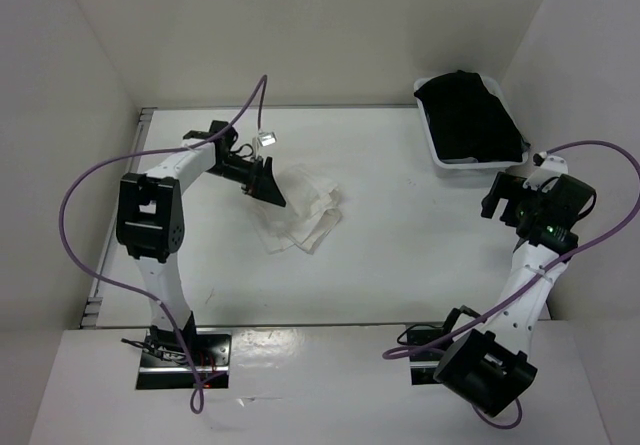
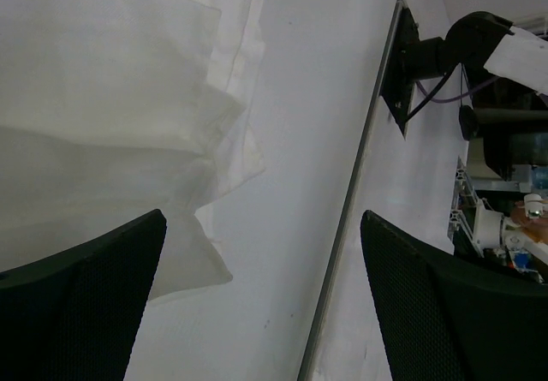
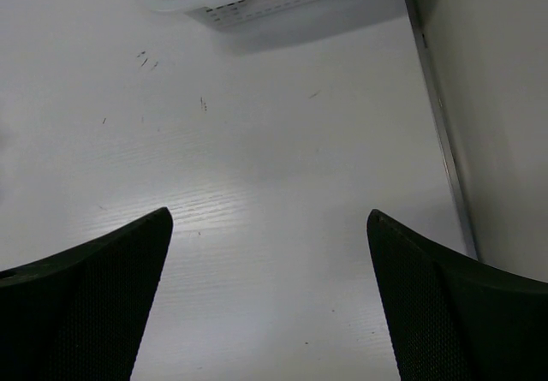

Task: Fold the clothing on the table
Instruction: Fold the skirt

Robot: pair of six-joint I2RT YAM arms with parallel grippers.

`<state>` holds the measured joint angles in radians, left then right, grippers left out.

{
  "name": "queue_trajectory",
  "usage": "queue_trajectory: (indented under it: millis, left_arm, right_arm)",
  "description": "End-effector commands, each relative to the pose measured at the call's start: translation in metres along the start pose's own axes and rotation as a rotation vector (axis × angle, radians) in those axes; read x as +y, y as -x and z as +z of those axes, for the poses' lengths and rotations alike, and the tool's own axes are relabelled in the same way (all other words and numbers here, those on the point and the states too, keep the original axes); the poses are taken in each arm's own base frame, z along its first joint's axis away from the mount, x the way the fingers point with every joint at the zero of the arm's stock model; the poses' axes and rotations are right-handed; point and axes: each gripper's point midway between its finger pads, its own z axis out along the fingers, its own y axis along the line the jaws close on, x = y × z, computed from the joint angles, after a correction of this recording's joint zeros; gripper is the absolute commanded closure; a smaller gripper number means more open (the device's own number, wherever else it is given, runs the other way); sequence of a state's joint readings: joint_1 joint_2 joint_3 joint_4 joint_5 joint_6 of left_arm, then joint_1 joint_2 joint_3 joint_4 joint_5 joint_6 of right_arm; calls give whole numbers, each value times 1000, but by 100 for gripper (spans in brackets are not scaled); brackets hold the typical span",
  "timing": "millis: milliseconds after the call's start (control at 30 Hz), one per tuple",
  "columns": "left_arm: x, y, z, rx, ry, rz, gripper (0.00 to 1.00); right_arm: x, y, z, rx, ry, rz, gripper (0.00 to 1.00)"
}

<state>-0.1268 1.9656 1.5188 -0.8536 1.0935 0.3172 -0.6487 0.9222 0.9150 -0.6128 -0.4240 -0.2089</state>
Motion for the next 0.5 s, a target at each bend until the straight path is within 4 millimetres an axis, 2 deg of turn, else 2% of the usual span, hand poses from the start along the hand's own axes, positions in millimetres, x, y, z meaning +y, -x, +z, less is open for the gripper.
queue_trajectory:
  millis: [0,167,400,467]
  left_arm:
    - [5,-11,8,-6,-82,0,0]
    - [34,-43,24,52,-90,-106,0]
    - [52,-79,34,128,-73,-225,0]
    - [51,-79,32,139,-70,-220,0]
  right_arm:
    - [0,8,-2,-40,13,-24,2]
    - [-2,8,-2,-41,5,-19,2]
    - [-2,9,-4,-49,4,-23,2]
    - [-2,11,-6,-57,2,-36,2]
